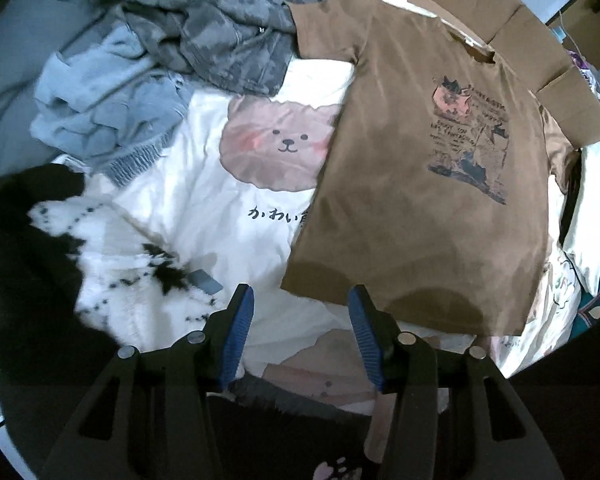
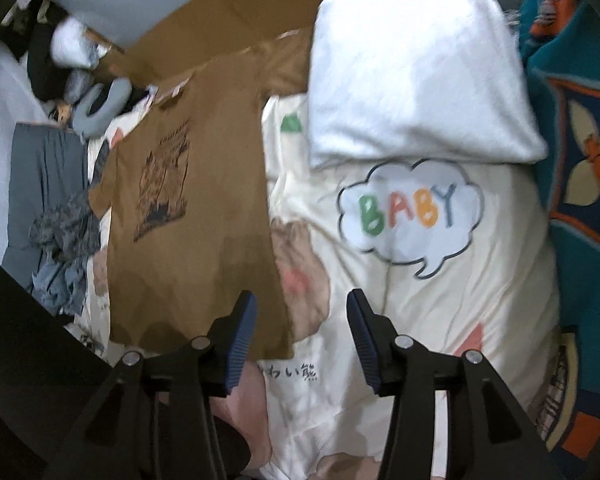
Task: Fold clothes
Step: 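Raise both open grippers and move them toward the brown t-shirt collar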
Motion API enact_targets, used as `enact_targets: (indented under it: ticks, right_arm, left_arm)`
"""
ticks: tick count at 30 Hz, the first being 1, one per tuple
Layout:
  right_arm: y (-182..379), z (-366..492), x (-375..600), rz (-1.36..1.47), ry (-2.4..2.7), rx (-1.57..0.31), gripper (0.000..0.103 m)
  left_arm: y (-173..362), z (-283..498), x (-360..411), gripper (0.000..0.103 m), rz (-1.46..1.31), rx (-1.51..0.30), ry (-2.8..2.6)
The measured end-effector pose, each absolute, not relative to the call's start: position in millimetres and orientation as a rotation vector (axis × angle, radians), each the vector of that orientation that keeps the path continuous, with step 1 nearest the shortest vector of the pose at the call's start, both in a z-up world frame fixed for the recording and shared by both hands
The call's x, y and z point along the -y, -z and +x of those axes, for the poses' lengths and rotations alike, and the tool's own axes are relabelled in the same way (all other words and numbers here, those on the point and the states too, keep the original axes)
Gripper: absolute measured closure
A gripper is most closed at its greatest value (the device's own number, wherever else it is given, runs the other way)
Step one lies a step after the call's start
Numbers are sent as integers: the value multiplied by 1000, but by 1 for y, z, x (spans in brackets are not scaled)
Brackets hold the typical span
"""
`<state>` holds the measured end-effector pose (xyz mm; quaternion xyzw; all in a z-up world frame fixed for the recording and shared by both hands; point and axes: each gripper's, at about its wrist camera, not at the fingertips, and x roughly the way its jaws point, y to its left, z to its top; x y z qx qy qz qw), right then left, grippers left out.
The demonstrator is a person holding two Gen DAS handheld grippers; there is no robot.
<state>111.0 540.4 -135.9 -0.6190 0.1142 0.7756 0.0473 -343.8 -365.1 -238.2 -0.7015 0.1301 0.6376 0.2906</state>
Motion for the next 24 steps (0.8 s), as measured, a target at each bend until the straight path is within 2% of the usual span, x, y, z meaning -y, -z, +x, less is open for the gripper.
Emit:
enact_targets:
  ticks: [6,11,24]
  right_arm:
    - [97,106,-544,-1800,-2464,-382,58]
    - [85,108,-542,-1833,-2498,-389,58]
    - [88,96,-523,-1821,-2529,-416,58]
  left_arm:
    - [187,-349,360,53,-1809,-360,-1722]
    - [154,-357,348,53,-1741,-373,-1738]
    - [150,-389,280,53,-1650,-387,-1678]
